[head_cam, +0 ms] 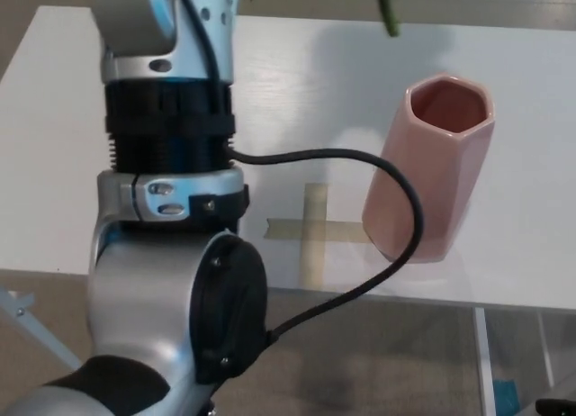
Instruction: Use the left hand to pick up the rose and then lift and insert it into the pink vase.
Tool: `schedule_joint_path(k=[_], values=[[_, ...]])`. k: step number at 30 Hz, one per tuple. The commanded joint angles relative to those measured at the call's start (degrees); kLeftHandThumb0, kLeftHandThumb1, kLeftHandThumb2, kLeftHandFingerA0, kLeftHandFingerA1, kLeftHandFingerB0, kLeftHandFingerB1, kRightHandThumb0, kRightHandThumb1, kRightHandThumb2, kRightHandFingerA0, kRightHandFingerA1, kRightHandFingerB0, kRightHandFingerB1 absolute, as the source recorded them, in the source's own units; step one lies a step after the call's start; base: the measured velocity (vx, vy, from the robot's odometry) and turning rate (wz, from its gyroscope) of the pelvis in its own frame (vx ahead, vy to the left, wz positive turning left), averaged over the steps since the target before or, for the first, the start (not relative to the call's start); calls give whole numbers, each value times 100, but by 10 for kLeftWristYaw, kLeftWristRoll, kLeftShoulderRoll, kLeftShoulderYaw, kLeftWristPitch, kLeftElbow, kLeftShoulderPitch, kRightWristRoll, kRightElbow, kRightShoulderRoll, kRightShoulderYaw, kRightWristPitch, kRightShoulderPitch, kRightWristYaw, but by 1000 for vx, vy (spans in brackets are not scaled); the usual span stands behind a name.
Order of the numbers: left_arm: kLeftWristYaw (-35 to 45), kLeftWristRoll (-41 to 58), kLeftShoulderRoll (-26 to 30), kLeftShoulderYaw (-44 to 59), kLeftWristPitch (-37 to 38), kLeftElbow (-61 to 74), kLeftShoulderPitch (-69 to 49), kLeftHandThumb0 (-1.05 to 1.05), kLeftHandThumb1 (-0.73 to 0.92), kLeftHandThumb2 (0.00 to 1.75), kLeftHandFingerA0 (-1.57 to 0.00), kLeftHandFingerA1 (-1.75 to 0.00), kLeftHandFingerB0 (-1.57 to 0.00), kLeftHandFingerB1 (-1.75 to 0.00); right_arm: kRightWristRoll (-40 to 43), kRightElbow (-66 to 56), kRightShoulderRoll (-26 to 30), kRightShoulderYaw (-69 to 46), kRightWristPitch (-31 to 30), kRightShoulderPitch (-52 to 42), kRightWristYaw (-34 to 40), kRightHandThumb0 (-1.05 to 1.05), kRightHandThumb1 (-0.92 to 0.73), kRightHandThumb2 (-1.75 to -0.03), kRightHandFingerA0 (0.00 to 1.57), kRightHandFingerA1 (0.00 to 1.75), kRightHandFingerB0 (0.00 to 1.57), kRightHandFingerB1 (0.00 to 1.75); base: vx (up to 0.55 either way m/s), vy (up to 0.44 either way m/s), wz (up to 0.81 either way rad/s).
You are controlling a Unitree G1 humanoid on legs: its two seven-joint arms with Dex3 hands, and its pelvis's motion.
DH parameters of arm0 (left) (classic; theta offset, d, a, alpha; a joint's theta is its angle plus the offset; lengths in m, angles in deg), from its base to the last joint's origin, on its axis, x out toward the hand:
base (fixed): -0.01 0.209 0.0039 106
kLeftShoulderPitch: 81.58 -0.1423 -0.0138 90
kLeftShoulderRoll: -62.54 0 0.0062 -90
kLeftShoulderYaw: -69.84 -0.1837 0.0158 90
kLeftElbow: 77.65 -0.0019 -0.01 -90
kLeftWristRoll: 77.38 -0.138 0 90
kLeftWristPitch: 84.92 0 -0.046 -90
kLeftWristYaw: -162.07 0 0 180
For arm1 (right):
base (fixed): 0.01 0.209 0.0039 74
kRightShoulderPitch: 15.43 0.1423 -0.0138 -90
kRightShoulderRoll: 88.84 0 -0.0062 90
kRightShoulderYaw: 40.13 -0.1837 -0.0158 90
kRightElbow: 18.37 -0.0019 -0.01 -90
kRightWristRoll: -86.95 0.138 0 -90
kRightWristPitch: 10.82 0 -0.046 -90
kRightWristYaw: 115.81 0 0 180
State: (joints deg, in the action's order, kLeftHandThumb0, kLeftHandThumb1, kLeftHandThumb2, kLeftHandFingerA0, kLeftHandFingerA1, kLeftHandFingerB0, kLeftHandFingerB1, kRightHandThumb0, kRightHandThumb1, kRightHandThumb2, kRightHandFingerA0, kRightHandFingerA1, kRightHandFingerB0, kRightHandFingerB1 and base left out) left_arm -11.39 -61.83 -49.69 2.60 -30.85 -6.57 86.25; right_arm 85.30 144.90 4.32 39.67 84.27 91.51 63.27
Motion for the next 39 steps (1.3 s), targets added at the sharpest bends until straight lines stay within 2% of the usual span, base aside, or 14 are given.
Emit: schedule_joint_path(k=[1,11,15,33,39], values=[[-33,32,-32,-34,-37,33,-15,-23,82,64,-115,-135,-84,-82,-2,1,1,5,7,-33,-10,-31,-65,-59,68,50,57,45,0,0,0],[-42,44,-40,-81,-22,37,-27,-21,83,64,-113,-136,-84,-84,-2,2,-3,11,3,-28,-2,-31,-66,-59,68,50,57,45,0,0,0],[-35,47,-47,-108,-11,32,-31,-19,81,66,-107,-143,-83,-88,-2,2,-1,12,2,-22,1,-30,-65,-59,70,51,58,45,0,0,0],[-39,51,-42,-147,-2,31,-51,-18,81,65,-106,-141,-81,-87,-3,0,-1,19,4,-19,1,-30,-65,-59,69,50,57,45,0,0,0],[-50,52,-56,-158,4,42,-63,-18,81,65,-102,-140,-81,-86,1,2,0,16,1,-18,-2,-30,-65,-59,69,50,58,45,0,0,0]])
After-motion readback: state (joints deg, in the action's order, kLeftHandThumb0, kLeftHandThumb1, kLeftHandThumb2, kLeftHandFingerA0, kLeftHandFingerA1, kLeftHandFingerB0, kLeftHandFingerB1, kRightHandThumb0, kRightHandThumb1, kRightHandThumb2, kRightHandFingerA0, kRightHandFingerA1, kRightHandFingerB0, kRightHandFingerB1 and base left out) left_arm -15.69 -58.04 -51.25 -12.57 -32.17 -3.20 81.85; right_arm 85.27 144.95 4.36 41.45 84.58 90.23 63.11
